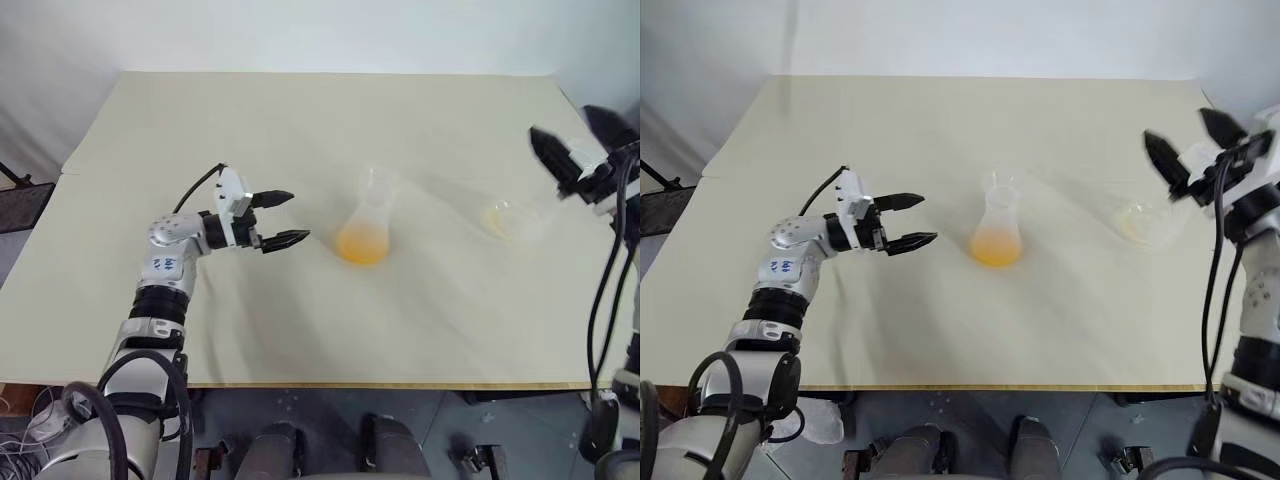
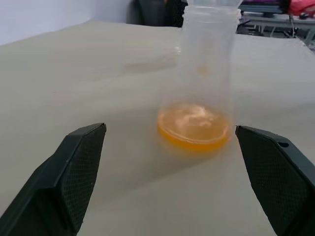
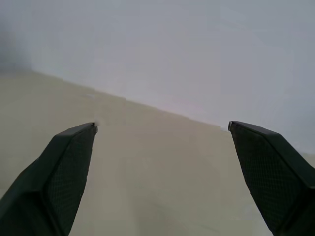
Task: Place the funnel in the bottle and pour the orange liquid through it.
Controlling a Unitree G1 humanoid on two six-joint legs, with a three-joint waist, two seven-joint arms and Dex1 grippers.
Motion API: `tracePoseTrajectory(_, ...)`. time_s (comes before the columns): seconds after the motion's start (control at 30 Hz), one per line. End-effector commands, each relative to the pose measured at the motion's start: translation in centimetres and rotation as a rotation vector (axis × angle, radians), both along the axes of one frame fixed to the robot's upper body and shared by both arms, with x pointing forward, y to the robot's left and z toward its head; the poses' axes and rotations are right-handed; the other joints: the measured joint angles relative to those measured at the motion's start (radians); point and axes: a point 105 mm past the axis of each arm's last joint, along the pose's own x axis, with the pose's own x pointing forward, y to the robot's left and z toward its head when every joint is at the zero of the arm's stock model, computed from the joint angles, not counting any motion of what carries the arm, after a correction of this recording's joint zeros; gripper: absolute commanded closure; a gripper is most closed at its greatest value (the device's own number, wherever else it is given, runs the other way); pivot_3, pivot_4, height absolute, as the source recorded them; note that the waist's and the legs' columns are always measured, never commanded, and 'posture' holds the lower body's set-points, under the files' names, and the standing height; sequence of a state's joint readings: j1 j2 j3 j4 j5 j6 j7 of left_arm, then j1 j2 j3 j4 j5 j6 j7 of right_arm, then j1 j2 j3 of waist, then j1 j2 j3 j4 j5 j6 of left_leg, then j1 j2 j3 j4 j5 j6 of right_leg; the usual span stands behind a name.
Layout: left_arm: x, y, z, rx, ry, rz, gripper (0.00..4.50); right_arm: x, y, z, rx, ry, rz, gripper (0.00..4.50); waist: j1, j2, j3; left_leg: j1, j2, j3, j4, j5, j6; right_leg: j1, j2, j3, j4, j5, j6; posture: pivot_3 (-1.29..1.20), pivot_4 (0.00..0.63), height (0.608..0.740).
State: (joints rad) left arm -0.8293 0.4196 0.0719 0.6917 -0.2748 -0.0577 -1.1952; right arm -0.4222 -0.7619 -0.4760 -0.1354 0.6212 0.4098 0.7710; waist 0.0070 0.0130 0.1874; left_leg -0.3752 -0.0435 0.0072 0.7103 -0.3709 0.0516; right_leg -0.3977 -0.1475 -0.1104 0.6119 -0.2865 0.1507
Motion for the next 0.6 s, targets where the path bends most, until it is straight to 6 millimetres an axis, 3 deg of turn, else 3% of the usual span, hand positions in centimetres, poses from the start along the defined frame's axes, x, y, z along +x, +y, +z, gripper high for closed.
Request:
tracePoseTrajectory(0.03, -1.0, 2.4, 1.1, -0.018, -0.070, -0.001, 0.00, -4.6, 3.2, -2.5, -0.158, 0.091, 0.241, 0.02, 0.008, -0.001, 0.000, 0.001, 0.001, 0.000, 0.001, 0.000, 0.000, 0.002, 0.001, -0.001, 0.000, 0.000, 0.000, 0.00, 0.150, 0.740)
tracePoseTrajectory(0.33, -3.0, 5.9, -1.8, 0.060, 0.035, -0.036, 0.00, -8.3, 1.3, -11.5, -0.301, 0.353, 0.312, 0.02, 0.021, -0.001, 0.000, 0.004, 0.000, 0.002, 0.004, -0.001, 0.001, 0.007, 0.000, 0.001, -0.003, 0.001, 0.001, 0.00, 0.150, 0.740)
tracePoseTrajectory(0.6, -3.6, 5.8, -1.2, 0.042, 0.015, -0.064, 0.00, -7.1, 0.3, -12.1, -0.279, 0.338, 0.275, 0.02, 0.017, -0.001, 0.000, 0.005, 0.001, 0.002, 0.004, -0.001, 0.001, 0.006, 0.000, 0.001, -0.002, 0.001, 0.001, 0.00, 0.150, 0.740)
